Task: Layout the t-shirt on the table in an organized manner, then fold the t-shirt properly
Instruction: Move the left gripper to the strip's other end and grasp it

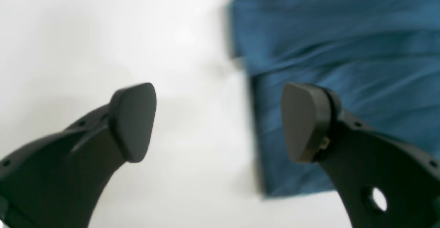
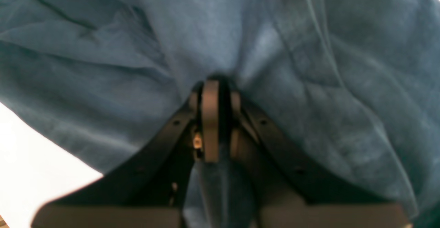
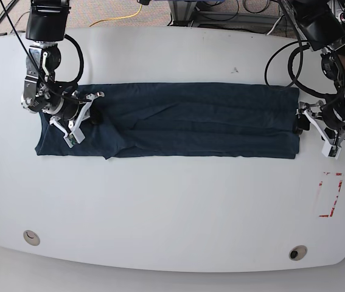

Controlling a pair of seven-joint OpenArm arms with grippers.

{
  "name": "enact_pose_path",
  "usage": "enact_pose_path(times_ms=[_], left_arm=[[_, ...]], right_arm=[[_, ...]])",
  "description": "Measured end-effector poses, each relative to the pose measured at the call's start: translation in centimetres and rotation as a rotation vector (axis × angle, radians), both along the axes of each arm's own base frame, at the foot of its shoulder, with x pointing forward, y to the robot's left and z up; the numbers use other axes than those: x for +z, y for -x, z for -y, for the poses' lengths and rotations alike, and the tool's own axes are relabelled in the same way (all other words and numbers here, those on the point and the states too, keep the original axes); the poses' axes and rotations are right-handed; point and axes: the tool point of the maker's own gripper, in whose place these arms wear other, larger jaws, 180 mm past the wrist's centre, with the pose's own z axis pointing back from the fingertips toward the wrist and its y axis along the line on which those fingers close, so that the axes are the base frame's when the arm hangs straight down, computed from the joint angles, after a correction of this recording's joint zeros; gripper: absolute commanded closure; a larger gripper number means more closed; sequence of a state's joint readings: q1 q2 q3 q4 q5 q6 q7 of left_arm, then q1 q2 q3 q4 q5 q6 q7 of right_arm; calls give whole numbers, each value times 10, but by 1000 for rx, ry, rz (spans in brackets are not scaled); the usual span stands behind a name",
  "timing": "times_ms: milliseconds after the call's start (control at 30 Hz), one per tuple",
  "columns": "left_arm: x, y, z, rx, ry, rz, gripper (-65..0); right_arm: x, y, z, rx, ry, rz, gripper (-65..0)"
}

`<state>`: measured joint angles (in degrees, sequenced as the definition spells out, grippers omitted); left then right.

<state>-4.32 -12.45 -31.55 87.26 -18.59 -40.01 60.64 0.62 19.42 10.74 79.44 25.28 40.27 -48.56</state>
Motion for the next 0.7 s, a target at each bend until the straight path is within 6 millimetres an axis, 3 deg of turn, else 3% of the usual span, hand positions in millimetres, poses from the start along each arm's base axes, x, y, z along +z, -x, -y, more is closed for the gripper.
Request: enact_pose_path(times_ms=[300, 700], left_arm=[[-34, 1, 11, 28, 134, -80, -540], [-45, -3, 36, -34, 167, -99, -540]], right_arm=[[0, -1, -2, 2, -2, 2, -40], [1, -1, -2, 1, -3, 4, -40]])
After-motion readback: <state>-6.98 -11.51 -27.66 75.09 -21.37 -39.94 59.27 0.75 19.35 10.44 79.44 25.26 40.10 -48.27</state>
